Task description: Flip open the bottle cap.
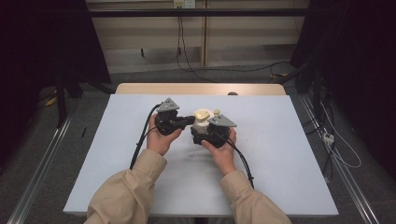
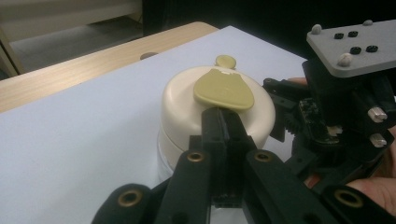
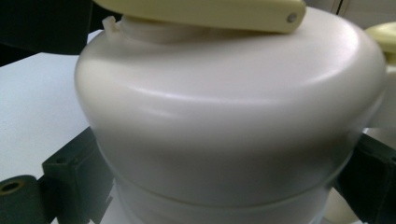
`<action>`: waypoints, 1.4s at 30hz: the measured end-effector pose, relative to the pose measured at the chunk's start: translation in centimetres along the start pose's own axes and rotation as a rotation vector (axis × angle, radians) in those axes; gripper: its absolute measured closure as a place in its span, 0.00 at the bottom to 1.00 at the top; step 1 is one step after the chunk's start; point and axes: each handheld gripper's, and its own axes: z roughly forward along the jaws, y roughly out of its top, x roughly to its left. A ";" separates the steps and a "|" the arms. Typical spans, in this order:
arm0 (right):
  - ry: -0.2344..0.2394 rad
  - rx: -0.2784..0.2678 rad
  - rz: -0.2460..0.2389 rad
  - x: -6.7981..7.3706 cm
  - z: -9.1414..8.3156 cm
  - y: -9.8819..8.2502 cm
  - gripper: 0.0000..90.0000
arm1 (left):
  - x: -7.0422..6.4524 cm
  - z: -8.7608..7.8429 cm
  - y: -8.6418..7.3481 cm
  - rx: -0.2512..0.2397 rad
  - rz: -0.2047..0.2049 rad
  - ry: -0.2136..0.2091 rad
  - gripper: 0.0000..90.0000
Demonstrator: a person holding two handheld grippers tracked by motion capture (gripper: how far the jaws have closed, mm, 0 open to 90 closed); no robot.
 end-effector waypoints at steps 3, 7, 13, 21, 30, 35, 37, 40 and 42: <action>-0.001 0.000 0.000 0.0 0.0 0.0 0.06 | 0.0 0.0 0.0 0.000 0.000 0.000 1.00; 0.000 0.000 -0.001 0.0 0.0 0.0 0.06 | 0.0 0.0 0.0 0.003 -0.002 0.003 1.00; -0.002 0.001 -0.001 0.0 0.0 0.0 0.06 | 0.0 0.0 0.2 0.004 0.004 0.003 1.00; -0.003 0.002 -0.001 0.0 0.0 0.0 0.06 | 0.0 0.1 0.5 -0.002 0.004 0.001 1.00; -0.005 0.002 0.002 0.0 0.0 0.0 0.06 | -0.1 0.1 0.8 -0.001 0.013 -0.003 1.00; -0.006 0.002 0.000 0.1 0.0 0.0 0.06 | 0.0 0.1 0.8 -0.001 0.013 -0.002 1.00; -0.007 0.004 0.001 0.1 0.0 0.0 0.06 | 0.0 0.1 0.8 0.001 0.013 -0.004 1.00; -0.006 0.003 0.002 0.0 0.0 0.0 0.06 | -0.1 0.1 0.9 -0.003 0.012 -0.006 1.00; -0.005 0.004 0.002 0.0 0.0 0.1 0.06 | -0.1 0.1 1.1 -0.003 0.015 -0.005 1.00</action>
